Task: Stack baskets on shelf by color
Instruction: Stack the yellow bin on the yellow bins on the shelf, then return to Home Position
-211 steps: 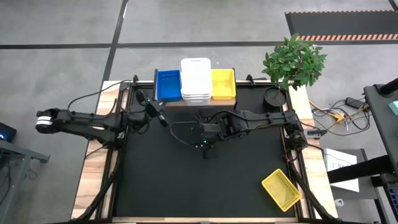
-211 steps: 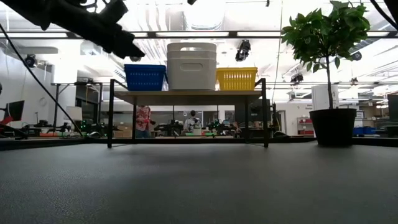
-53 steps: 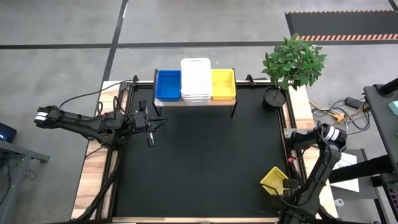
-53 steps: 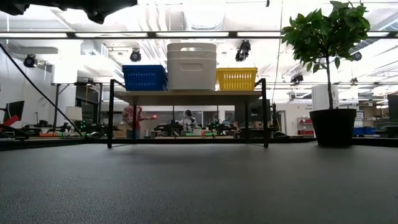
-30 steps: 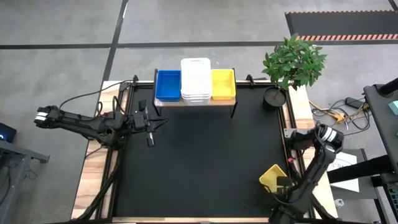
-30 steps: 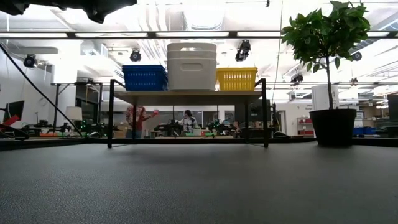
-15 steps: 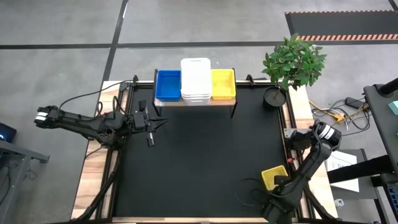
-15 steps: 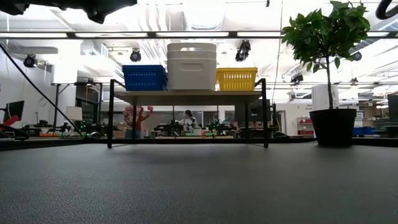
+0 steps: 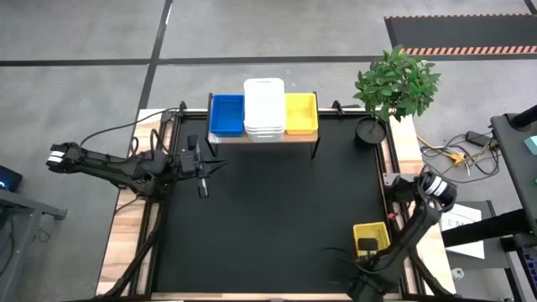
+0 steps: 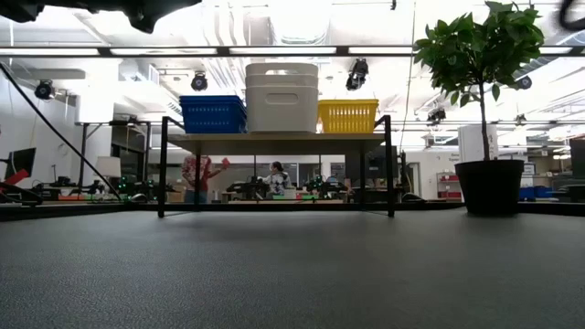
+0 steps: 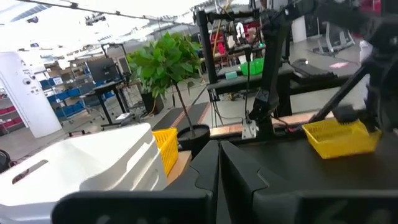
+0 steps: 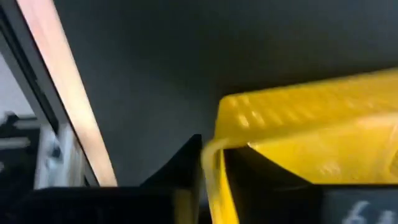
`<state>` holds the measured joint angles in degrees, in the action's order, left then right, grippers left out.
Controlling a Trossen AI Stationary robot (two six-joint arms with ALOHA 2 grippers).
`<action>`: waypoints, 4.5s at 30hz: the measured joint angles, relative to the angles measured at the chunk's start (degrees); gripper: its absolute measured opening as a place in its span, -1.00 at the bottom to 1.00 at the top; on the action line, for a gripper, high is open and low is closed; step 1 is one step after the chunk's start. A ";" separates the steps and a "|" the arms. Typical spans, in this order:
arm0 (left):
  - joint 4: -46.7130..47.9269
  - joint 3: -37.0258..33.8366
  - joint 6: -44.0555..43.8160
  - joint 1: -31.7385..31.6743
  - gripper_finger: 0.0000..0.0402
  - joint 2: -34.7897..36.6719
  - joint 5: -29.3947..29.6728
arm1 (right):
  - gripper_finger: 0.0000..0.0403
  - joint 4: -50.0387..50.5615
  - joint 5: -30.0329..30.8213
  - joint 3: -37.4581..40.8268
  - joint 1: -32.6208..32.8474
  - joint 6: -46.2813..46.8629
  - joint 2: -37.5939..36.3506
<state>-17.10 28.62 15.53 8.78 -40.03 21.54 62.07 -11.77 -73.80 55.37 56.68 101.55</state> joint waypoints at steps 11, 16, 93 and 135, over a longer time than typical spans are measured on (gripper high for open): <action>-0.44 -0.02 -0.05 0.00 -1.00 -0.07 -0.09 | -0.96 -0.80 10.25 -2.18 -6.10 -2.24 -1.83; -0.44 -0.04 -0.07 0.00 -1.00 -0.09 -0.13 | -0.94 0.13 10.44 -3.79 -6.27 2.35 -4.11; -4.96 -0.57 6.10 -0.01 -1.00 0.44 -0.31 | -0.91 9.21 29.79 -41.16 -69.86 -65.69 -5.76; -0.30 -0.55 5.94 0.09 -1.00 2.07 -0.32 | -0.96 5.57 28.71 -34.05 -66.00 -61.49 -7.92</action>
<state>-17.40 28.07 21.47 8.87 -37.96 21.22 67.64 16.94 -107.85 -10.62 -4.81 93.63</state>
